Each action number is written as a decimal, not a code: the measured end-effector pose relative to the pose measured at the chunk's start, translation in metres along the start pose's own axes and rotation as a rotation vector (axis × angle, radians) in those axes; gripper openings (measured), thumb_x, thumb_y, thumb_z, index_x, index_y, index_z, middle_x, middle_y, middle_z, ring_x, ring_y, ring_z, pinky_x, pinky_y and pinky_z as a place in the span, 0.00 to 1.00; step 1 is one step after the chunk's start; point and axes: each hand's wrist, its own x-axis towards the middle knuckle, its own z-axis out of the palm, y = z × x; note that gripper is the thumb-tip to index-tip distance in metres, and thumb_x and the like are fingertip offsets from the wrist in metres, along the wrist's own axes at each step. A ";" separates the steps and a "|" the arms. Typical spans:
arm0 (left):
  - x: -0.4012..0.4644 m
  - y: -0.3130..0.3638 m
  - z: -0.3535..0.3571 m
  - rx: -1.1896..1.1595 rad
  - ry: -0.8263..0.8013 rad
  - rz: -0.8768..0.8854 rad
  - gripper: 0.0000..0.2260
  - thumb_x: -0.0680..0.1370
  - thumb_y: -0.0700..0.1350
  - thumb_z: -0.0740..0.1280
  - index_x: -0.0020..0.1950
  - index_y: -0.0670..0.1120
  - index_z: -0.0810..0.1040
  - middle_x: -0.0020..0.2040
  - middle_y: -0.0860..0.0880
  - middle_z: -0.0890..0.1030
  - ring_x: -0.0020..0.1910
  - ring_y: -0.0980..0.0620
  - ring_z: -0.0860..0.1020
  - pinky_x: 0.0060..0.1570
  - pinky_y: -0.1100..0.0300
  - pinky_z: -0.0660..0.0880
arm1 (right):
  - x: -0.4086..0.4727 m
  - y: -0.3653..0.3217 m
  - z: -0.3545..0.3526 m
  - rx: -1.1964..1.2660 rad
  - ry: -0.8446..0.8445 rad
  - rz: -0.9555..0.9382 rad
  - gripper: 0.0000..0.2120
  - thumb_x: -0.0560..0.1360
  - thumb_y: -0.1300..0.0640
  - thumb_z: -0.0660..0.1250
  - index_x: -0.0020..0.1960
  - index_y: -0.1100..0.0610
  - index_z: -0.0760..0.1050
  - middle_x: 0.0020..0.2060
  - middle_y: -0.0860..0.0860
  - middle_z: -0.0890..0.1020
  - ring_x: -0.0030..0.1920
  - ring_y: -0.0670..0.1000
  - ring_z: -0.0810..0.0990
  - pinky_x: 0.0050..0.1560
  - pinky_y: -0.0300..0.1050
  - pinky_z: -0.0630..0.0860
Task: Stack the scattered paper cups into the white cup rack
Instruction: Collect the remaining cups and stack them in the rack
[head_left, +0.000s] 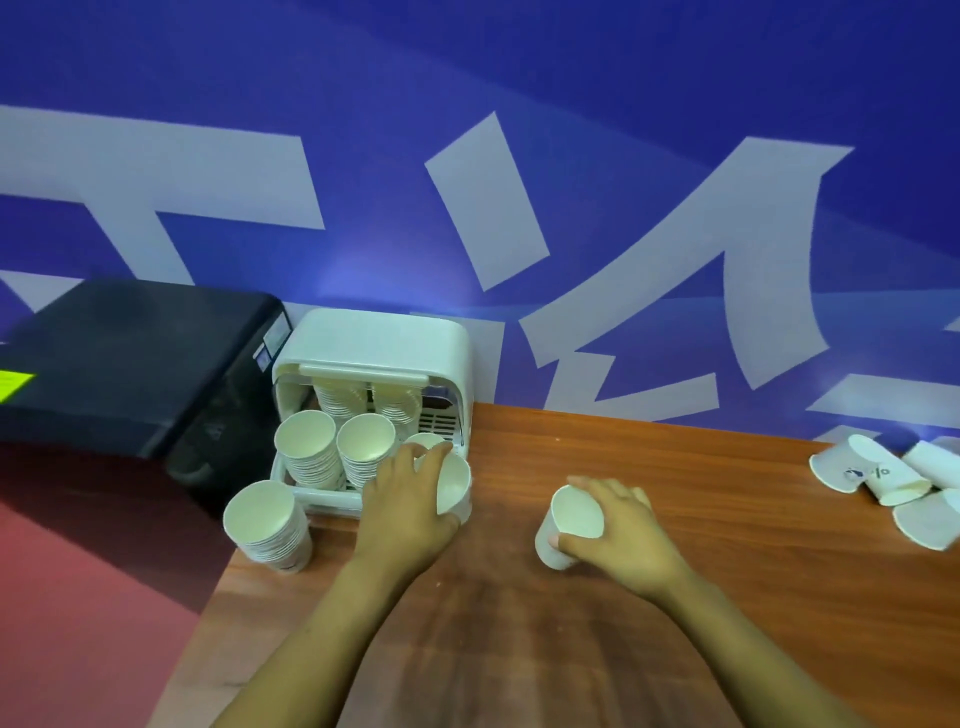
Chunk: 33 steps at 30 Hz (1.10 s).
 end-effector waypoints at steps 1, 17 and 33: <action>0.006 -0.003 -0.005 0.015 0.040 0.004 0.32 0.71 0.51 0.68 0.74 0.54 0.62 0.67 0.48 0.66 0.64 0.44 0.66 0.61 0.52 0.66 | 0.002 -0.001 -0.002 0.006 0.013 -0.003 0.34 0.67 0.45 0.73 0.70 0.46 0.66 0.64 0.44 0.71 0.63 0.48 0.62 0.60 0.39 0.63; 0.052 -0.035 0.017 0.272 -0.083 0.013 0.40 0.72 0.56 0.69 0.78 0.58 0.50 0.77 0.51 0.57 0.76 0.42 0.52 0.68 0.31 0.44 | 0.008 0.008 0.003 0.022 -0.001 0.047 0.34 0.67 0.45 0.74 0.70 0.44 0.66 0.61 0.40 0.70 0.60 0.46 0.62 0.57 0.38 0.62; 0.039 -0.059 -0.007 0.054 0.046 -0.035 0.36 0.74 0.55 0.67 0.77 0.59 0.52 0.77 0.51 0.57 0.77 0.47 0.51 0.71 0.37 0.47 | 0.069 -0.103 0.040 0.051 0.147 -0.316 0.35 0.68 0.46 0.73 0.72 0.46 0.64 0.67 0.41 0.67 0.66 0.44 0.63 0.62 0.26 0.54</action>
